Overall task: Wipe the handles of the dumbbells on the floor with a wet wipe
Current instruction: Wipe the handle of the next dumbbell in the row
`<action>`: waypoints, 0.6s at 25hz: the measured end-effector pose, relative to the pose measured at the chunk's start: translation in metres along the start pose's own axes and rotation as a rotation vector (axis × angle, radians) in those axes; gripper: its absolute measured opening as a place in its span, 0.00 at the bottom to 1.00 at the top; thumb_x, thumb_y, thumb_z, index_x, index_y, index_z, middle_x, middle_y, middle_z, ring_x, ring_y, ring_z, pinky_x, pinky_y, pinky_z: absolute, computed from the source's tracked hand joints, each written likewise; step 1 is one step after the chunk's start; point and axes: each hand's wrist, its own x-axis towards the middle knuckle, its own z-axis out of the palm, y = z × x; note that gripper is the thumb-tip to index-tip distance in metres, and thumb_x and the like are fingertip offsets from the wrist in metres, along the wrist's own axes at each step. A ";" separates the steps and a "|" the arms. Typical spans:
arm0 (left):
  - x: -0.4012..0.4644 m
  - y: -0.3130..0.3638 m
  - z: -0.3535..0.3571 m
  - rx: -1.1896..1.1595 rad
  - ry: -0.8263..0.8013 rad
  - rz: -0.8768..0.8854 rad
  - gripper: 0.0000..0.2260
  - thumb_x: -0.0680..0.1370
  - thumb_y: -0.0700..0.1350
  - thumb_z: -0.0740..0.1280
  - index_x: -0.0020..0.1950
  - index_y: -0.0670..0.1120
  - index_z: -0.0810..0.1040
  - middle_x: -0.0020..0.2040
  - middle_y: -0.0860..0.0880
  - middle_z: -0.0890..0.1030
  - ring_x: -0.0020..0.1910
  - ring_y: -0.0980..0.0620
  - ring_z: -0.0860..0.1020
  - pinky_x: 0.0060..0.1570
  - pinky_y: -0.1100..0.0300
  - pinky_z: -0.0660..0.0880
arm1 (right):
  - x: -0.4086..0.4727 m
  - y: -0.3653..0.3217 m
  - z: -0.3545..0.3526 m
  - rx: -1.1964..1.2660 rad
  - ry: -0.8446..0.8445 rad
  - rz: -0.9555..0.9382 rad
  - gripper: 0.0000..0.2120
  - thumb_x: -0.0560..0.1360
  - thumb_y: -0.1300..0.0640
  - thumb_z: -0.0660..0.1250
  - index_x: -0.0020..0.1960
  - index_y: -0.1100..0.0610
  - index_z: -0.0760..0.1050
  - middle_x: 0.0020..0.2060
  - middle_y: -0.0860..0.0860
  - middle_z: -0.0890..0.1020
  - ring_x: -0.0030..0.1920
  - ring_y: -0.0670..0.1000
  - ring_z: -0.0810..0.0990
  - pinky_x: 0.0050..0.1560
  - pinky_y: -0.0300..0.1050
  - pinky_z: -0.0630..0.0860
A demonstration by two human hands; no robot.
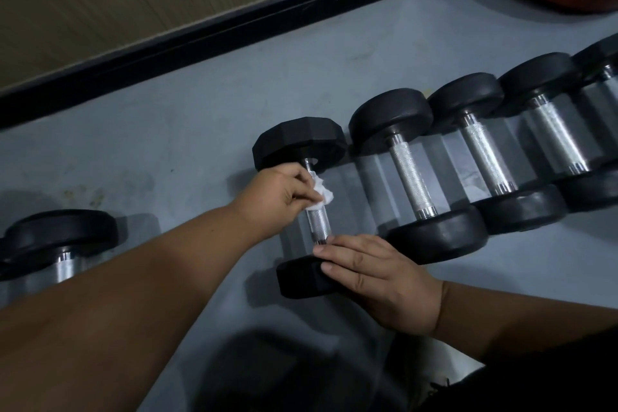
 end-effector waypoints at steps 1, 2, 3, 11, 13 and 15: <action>-0.006 0.002 0.002 -0.003 -0.028 0.047 0.07 0.72 0.38 0.75 0.48 0.47 0.87 0.46 0.54 0.78 0.46 0.59 0.77 0.52 0.72 0.70 | -0.001 0.000 0.000 0.001 0.004 -0.001 0.22 0.76 0.67 0.72 0.69 0.63 0.76 0.73 0.57 0.73 0.73 0.60 0.71 0.61 0.61 0.73; -0.014 0.004 0.005 0.003 -0.073 0.098 0.07 0.72 0.38 0.75 0.48 0.47 0.87 0.47 0.53 0.79 0.47 0.59 0.77 0.52 0.71 0.71 | -0.001 0.001 0.000 0.003 0.009 -0.002 0.22 0.76 0.66 0.71 0.70 0.63 0.75 0.73 0.57 0.72 0.74 0.60 0.70 0.61 0.61 0.73; -0.020 0.007 0.008 0.023 -0.124 0.149 0.06 0.72 0.38 0.75 0.47 0.47 0.87 0.47 0.53 0.79 0.47 0.59 0.77 0.51 0.70 0.71 | -0.002 0.002 -0.001 0.005 0.014 -0.004 0.23 0.77 0.65 0.71 0.71 0.62 0.73 0.74 0.57 0.72 0.74 0.60 0.70 0.62 0.61 0.73; -0.006 0.005 0.004 0.124 -0.168 0.162 0.08 0.73 0.37 0.73 0.49 0.47 0.86 0.48 0.55 0.78 0.48 0.57 0.77 0.51 0.68 0.72 | -0.002 0.003 0.002 -0.005 0.012 0.004 0.26 0.77 0.66 0.71 0.73 0.59 0.69 0.74 0.56 0.71 0.75 0.59 0.69 0.62 0.61 0.72; 0.006 0.004 -0.003 0.107 -0.075 0.053 0.07 0.73 0.36 0.73 0.49 0.46 0.87 0.47 0.56 0.77 0.47 0.57 0.78 0.51 0.73 0.70 | -0.002 0.002 0.002 -0.001 0.017 -0.005 0.23 0.79 0.65 0.68 0.72 0.60 0.69 0.74 0.56 0.71 0.74 0.59 0.70 0.62 0.60 0.72; 0.012 0.005 -0.005 0.121 -0.032 0.000 0.07 0.74 0.36 0.73 0.49 0.45 0.87 0.46 0.57 0.75 0.46 0.59 0.76 0.50 0.80 0.64 | -0.002 0.002 0.001 -0.003 0.019 -0.011 0.20 0.81 0.62 0.66 0.72 0.61 0.71 0.74 0.56 0.71 0.74 0.59 0.70 0.62 0.60 0.72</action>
